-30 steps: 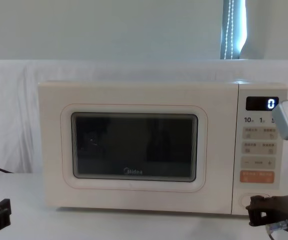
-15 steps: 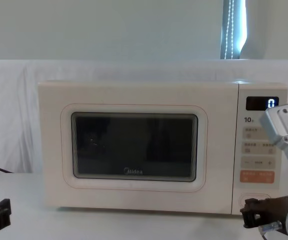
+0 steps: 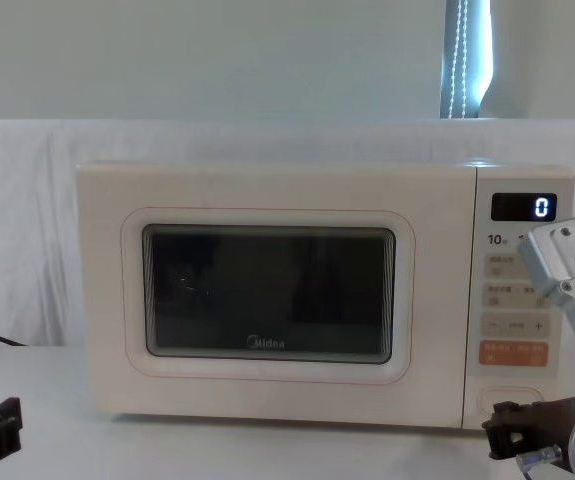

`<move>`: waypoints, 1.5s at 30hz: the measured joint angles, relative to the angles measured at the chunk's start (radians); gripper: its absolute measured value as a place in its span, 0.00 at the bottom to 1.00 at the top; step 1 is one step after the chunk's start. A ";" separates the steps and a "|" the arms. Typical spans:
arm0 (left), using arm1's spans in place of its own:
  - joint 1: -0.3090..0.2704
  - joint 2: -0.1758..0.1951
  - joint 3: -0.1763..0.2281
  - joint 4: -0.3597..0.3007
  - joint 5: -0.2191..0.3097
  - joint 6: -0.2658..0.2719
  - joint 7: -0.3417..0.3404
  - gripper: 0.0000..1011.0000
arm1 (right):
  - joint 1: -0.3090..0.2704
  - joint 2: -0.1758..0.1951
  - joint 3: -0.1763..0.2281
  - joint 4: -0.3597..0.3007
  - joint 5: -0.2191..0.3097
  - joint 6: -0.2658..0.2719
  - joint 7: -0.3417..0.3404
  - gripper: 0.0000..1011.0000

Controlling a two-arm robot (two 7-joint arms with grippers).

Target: Press the button to open the microwave door with one hand; close the microwave door with the other hand.

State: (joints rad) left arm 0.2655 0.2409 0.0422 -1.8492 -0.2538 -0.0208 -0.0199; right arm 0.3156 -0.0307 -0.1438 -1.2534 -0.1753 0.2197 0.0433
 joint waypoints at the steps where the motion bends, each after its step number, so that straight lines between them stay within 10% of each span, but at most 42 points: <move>1: 0.000 0.000 0.000 0.000 0.000 0.000 0.000 0.99 | 0.002 0.000 0.001 0.003 0.000 -0.001 0.000 0.00; 45: 0.000 0.000 0.000 0.000 0.000 0.000 0.000 0.99 | 0.081 -0.018 0.041 0.121 0.013 -0.037 -0.030 0.00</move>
State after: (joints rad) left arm 0.2655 0.2410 0.0422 -1.8492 -0.2538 -0.0208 -0.0199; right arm 0.3969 -0.0490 -0.1024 -1.1325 -0.1625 0.1827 0.0132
